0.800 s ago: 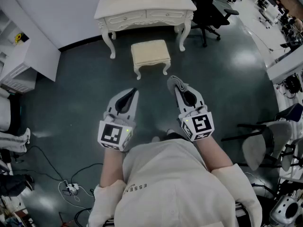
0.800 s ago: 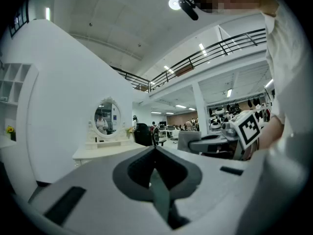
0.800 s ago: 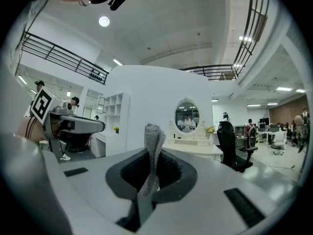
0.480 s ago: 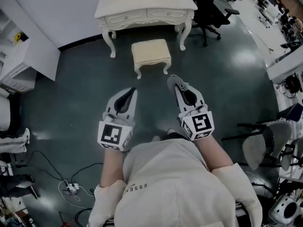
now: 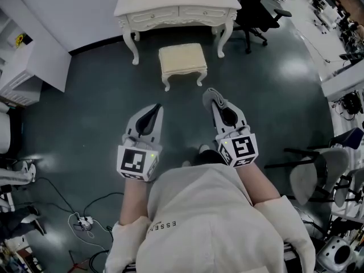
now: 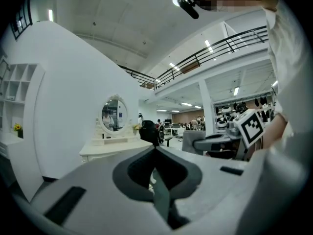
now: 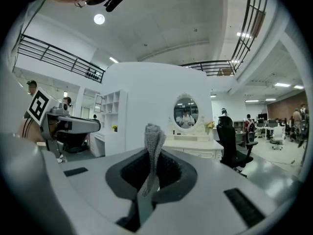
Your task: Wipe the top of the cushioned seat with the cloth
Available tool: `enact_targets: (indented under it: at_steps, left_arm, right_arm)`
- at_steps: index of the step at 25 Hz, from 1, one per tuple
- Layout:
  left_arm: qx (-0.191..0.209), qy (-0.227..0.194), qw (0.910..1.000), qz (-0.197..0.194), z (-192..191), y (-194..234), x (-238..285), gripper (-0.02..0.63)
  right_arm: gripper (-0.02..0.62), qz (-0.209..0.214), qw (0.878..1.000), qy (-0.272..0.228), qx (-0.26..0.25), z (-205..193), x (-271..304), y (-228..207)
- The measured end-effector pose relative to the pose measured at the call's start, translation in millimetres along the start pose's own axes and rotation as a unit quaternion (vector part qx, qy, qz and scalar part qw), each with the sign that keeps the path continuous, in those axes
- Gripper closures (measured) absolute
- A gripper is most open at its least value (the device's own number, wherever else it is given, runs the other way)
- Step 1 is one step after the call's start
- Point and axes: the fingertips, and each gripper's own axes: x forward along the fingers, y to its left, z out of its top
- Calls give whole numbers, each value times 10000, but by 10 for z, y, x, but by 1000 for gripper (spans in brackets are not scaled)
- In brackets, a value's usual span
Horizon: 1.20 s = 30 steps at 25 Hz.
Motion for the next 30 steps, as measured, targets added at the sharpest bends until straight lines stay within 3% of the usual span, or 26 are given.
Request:
enact_targets:
  at_steps: [10,19,24,30]
  left_arm:
    - [-160,180,9991,359,-134,409,691,603]
    - [-323,429,9960,715,-118,882,2002,604]
    - [-593,421,9913,1098,-52,1170,2824,604]
    - [-553,495,9891,1271,-59,1386,3477,604]
  right_arm:
    - [569,52,9992,298,279,-155,727,-557]
    - [569,472,9970,522,322,-160,1971,-1536]
    - [569,796,9950,538,280,-122,2650,-2170]
    - [569,1110,9919,572,217,-118,3296,-2672]
